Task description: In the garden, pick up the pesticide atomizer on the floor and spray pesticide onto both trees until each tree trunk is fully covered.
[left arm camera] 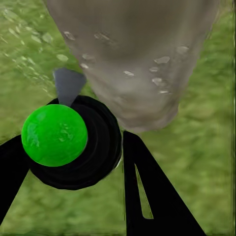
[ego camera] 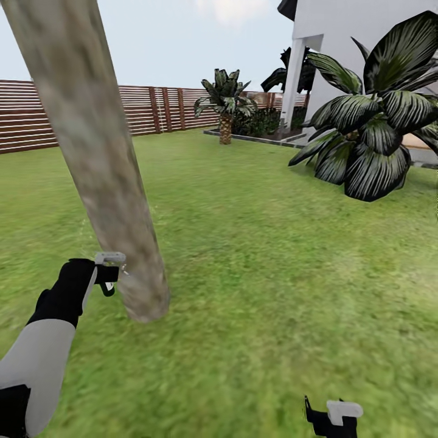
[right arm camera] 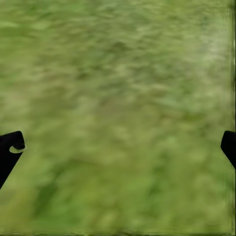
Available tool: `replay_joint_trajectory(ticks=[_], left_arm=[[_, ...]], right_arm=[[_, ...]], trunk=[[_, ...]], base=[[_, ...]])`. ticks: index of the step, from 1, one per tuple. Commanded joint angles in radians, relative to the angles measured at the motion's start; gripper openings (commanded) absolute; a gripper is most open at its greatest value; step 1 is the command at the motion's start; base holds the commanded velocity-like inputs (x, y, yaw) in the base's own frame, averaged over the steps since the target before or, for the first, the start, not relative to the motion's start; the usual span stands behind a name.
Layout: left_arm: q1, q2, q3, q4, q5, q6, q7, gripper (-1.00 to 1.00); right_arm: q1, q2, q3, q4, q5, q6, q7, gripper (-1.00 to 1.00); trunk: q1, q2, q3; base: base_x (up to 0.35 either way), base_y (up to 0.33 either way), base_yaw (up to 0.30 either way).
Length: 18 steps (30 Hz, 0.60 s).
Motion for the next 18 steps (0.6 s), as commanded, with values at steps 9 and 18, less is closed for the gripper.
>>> replay_joint_trajectory(ticks=[9, 18], left_arm=[[0.001, -0.001, 0.001, 0.001, -0.001, 0.001, 0.004, -1.0], [0.001, -0.038, 0.013, -0.001, -0.009, 0.001, 0.01, -1.0]], right_arm=[[0.0, 0.0, 0.0, 0.0, -0.001, 0.0, 0.0, 1.0], [0.0, 0.0, 0.0, 0.0, -0.001, 0.0, 0.0, 1.0]], trunk=[[0.0, 0.0, 0.0], [0.0, 0.0, 0.0]], base=[[-0.134, -0.264, 0.0], [0.099, -0.262, 0.0]])
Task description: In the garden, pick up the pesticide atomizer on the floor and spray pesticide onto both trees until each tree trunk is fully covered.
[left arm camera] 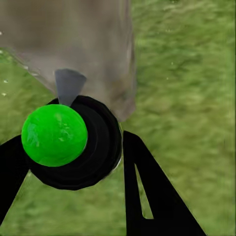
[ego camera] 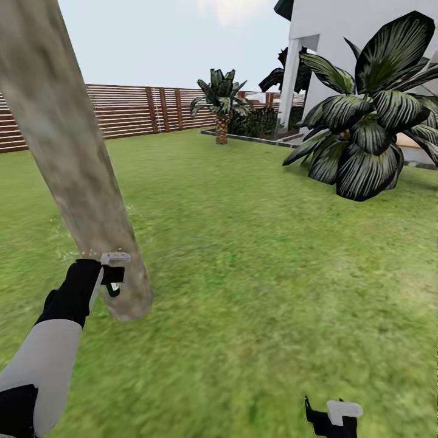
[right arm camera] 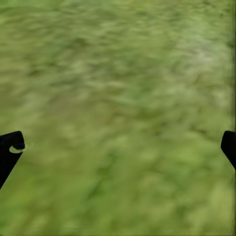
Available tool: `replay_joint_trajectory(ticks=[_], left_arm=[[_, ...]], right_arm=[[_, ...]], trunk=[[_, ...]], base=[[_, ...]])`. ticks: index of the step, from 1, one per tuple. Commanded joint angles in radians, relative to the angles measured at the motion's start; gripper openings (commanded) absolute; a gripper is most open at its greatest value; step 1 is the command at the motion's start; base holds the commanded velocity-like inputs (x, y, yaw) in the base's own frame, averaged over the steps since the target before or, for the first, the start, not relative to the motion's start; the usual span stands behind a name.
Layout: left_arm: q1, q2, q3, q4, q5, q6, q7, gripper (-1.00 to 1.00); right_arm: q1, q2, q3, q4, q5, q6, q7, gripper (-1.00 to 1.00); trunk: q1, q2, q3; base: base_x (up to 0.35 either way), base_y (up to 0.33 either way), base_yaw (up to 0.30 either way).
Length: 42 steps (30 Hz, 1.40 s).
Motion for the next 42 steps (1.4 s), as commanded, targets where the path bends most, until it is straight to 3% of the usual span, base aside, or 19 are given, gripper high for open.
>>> replay_joint_trajectory(ticks=[1, 2, 4, 8, 12, 13, 16, 19, 24, 31, 38, 40, 42], left_arm=[[0.001, 0.016, 0.005, 0.0, 0.008, 0.0, 0.0, -1.0], [0.002, 0.064, 0.025, 0.0, 0.012, 0.0, -0.001, -1.0], [0.004, 0.089, 0.048, 0.001, 0.015, -0.001, -0.002, -1.0], [0.007, 0.081, 0.052, 0.001, 0.019, -0.002, 0.0, -1.0], [0.007, 0.022, 0.05, -0.001, 0.016, -0.004, 0.0, -1.0], [0.007, 0.017, 0.053, -0.001, 0.014, -0.009, 0.0, -1.0], [0.006, 0.028, 0.06, -0.004, 0.012, -0.018, 0.0, -1.0], [0.006, 0.076, 0.061, -0.02, 0.013, -0.019, 0.001, -1.0], [-0.001, 0.09, 0.099, -0.026, 0.015, -0.019, 0.001, -1.0], [-0.011, 0.065, 0.091, -0.03, 0.017, -0.016, -0.006, -1.0], [-0.005, 0.06, 0.08, -0.029, 0.017, -0.018, -0.012, -1.0], [-0.003, 0.05, 0.049, -0.027, 0.015, -0.017, -0.005, -1.0], [-0.011, 0.045, -0.022, -0.02, 0.014, -0.009, -0.001, -1.0]], right_arm=[[0.0, 0.0, 0.0, 0.0, 0.0, 0.0, 0.0, 1.0], [0.0, 0.0, 0.0, 0.0, 0.0, -0.001, 0.0, 1.0], [0.0, 0.0, 0.0, 0.0, 0.001, 0.0, 0.0, 1.0], [0.0, 0.001, 0.001, 0.0, 0.0, 0.0, 0.0, 1.0], [0.0, 0.002, 0.001, -0.001, 0.0, 0.0, 0.0, 1.0], [0.0, 0.002, 0.001, -0.001, 0.0, 0.0, 0.0, 1.0], [0.0, 0.002, 0.001, -0.001, 0.001, 0.0, 0.0, 1.0], [0.0, 0.002, 0.001, 0.0, 0.001, 0.0, 0.0, 1.0], [0.0, 0.002, 0.001, 0.0, 0.001, 0.0, 0.0, 1.0], [0.0, 0.002, 0.001, 0.0, 0.001, 0.0, 0.0, 1.0], [0.0, 0.002, 0.001, 0.0, 0.001, 0.0, 0.0, 1.0], [0.0, 0.001, 0.001, 0.0, 0.001, 0.0, 0.0, 1.0], [0.0, 0.0, 0.0, 0.0, 0.001, 0.0, 0.0, 1.0]], trunk=[[0.0, 0.0, 0.0], [0.0, 0.0, 0.0], [0.0, 0.0, 0.0], [0.0, 0.0, 0.0], [0.0, 0.0, 0.0], [0.0, 0.0, 0.0], [0.0, 0.0, 0.0], [0.0, 0.0, 0.0], [0.0, 0.0, 0.0], [0.0, 0.0, 0.0], [0.0, 0.0, 0.0], [0.0, 0.0, 0.0], [0.0, 0.0, 0.0]], base=[[0.171, -0.247, 0.0], [0.157, -0.247, 0.0], [0.086, -0.259, 0.0], [0.014, -0.272, 0.091], [0.001, -0.274, 0.26], [0.0, -0.274, 0.276], [0.0, -0.274, 0.277], [0.0, -0.274, 0.277], [0.011, -0.274, 0.277], [0.174, -0.224, 0.277], [0.187, -0.104, 0.14], [0.017, -0.005, 0.006], [0.002, -0.001, 0.001]])
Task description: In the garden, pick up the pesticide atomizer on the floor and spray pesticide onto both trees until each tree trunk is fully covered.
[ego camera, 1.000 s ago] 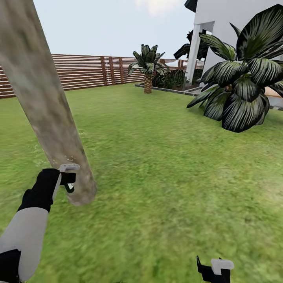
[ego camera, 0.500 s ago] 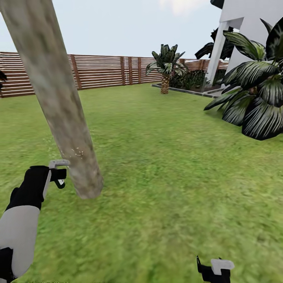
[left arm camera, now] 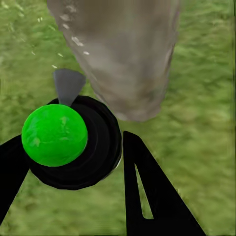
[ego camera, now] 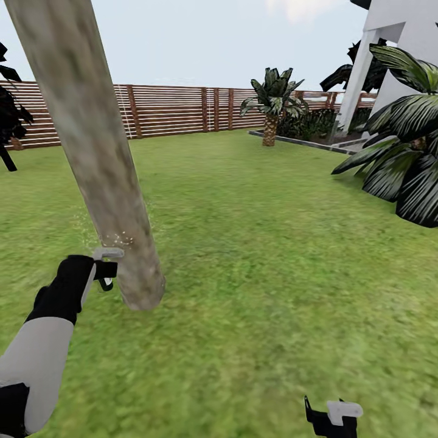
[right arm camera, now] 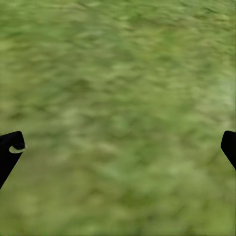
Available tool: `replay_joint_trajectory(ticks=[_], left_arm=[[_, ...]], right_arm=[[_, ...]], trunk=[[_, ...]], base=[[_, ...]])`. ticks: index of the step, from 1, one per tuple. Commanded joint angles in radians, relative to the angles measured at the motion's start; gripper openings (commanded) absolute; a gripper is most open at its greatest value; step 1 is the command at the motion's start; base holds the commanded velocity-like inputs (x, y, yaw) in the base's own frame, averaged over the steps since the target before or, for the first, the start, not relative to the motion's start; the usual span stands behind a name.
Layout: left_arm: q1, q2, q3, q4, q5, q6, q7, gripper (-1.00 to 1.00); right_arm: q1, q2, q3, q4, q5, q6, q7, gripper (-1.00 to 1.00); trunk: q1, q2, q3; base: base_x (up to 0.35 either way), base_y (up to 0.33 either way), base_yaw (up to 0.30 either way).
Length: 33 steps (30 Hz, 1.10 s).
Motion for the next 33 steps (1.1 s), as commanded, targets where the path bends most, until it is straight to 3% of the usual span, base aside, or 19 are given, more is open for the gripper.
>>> replay_joint_trajectory(ticks=[1, 8, 11, 16, 17, 21, 23, 25, 26, 28, 31, 33], left_arm=[[0.002, 0.003, -0.003, 0.001, -0.007, -0.001, 0.001, -1.0], [0.061, 0.018, 0.006, -0.002, -0.006, -0.011, 0.0, -1.0], [0.077, 0.014, 0.067, 0.006, -0.002, -0.018, -0.002, -1.0], [0.195, 0.007, 0.08, 0.015, 0.0, -0.176, 0.0, -1.0], [0.21, -0.002, 0.079, 0.051, 0.011, -0.201, 0.001, -1.0], [0.22, -0.034, 0.079, 0.16, 0.025, -0.353, 0.003, -1.0], [0.221, -0.022, 0.091, 0.173, 0.023, -0.366, 0.003, -1.0], [0.231, 0.007, 0.145, 0.178, 0.022, -0.374, 0.001, -1.0], [0.236, 0.009, 0.152, 0.179, 0.023, -0.374, 0.001, -1.0], [0.242, -0.006, 0.154, 0.183, 0.026, -0.376, -0.001, -1.0], [0.243, -0.053, 0.149, 0.194, 0.019, -0.377, -0.001, -1.0], [0.243, -0.052, 0.153, 0.191, 0.017, -0.377, -0.001, -1.0]], right_arm=[[0.0, 0.0, 0.0, -0.001, -0.001, 0.0, 0.0, 1.0], [0.0, 0.0, 0.001, -0.001, 0.0, 0.0, 0.0, 1.0], [0.0, 0.0, 0.001, -0.001, 0.0, -0.001, 0.0, 1.0], [0.0, 0.001, 0.001, -0.001, 0.0, -0.001, 0.0, 1.0], [0.0, 0.001, 0.001, -0.001, 0.0, -0.001, 0.0, 1.0], [0.0, 0.001, 0.001, 0.0, 0.0, -0.001, -0.001, 1.0], [0.0, 0.001, 0.001, 0.0, 0.0, -0.001, 0.0, 1.0], [0.0, 0.001, 0.001, 0.0, 0.0, -0.001, 0.0, 1.0], [0.0, 0.001, 0.001, 0.0, 0.0, -0.001, 0.0, 1.0], [0.0, 0.001, 0.001, 0.0, 0.0, 0.0, 0.0, 1.0], [0.0, 0.001, 0.001, 0.001, 0.0, 0.0, 0.0, 1.0], [0.0, 0.001, 0.001, 0.0, 0.0, 0.0, 0.0, 1.0]], trunk=[[0.0, 0.0, 0.0], [0.0, 0.0, 0.0], [0.0, 0.0, 0.0], [0.0, 0.0, 0.0], [0.0, 0.0, 0.0], [0.0, 0.0, 0.0], [0.0, 0.0, 0.0], [0.0, 0.0, 0.0], [0.0, 0.0, 0.0], [0.0, 0.0, 0.0], [0.0, 0.0, 0.0], [0.0, 0.0, 0.0]], base=[[0.0, 0.0, 0.0], [0.183, 0.042, 0.0], [0.322, 0.151, 0.0], [0.081, 0.033, 0.0], [0.005, 0.002, 0.0], [0.001, 0.0, 0.0], [0.0, 0.0, 0.0], [0.0, 0.0, 0.0], [0.0, 0.0, 0.0], [0.079, 0.0, 0.0], [0.287, 0.0, 0.0], [0.332, 0.0, 0.0]])
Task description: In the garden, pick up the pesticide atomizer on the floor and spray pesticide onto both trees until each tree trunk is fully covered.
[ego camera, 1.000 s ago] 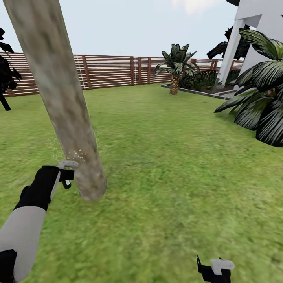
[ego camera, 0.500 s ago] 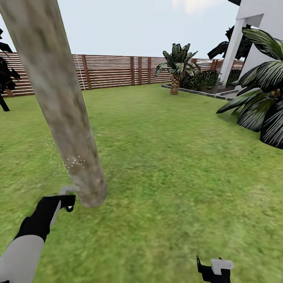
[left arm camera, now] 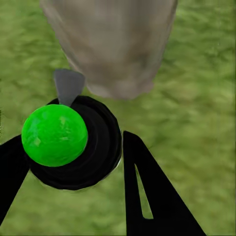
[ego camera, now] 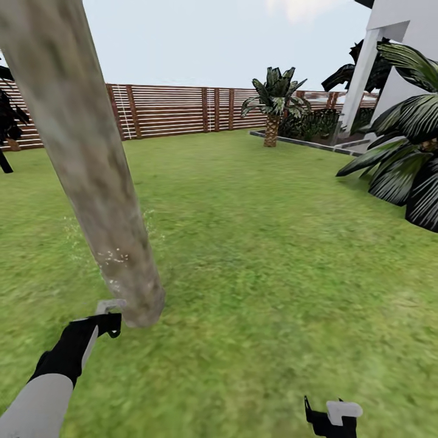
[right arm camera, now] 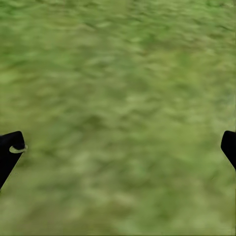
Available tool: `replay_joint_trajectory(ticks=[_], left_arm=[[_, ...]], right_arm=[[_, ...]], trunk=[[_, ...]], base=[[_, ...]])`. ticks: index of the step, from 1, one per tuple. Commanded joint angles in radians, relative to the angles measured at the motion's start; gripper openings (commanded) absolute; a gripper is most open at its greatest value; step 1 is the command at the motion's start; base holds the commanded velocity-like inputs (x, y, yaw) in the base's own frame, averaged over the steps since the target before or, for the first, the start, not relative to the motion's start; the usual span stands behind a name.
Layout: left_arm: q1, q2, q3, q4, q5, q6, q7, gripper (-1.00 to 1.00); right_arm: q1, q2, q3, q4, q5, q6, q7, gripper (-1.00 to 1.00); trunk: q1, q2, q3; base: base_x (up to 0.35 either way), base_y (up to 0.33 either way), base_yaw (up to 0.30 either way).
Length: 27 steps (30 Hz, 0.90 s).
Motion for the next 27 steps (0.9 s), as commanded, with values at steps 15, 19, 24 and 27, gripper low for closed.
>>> replay_joint_trajectory(ticks=[15, 19, 24, 27], left_arm=[[0.001, -0.002, -0.001, 0.014, 0.001, 0.001, 0.003, -1.0], [0.002, 0.0, 0.002, -0.054, -0.002, 0.002, 0.004, -1.0], [0.002, -0.003, 0.005, -0.058, 0.0, 0.002, 0.006, -1.0], [0.001, -0.003, 0.006, -0.073, 0.001, 0.005, 0.005, -1.0]], right_arm=[[0.0, -0.001, 0.0, 0.001, 0.0, 0.001, 0.0, 1.0], [0.0, -0.001, 0.0, 0.001, 0.0, 0.001, 0.0, 1.0], [0.0, 0.0, 0.0, 0.001, 0.0, 0.001, 0.0, 1.0], [0.0, 0.0, 0.0, 0.001, 0.0, 0.0, 0.0, 1.0]], trunk=[[0.0, 0.0, 0.0], [0.0, 0.0, 0.0], [0.0, 0.0, 0.0], [0.0, 0.0, 0.0]], base=[[0.102, -0.06, 0.0], [-0.108, -0.266, 0.0], [-0.22, -0.22, 0.187], [-0.273, -0.167, 0.276]])
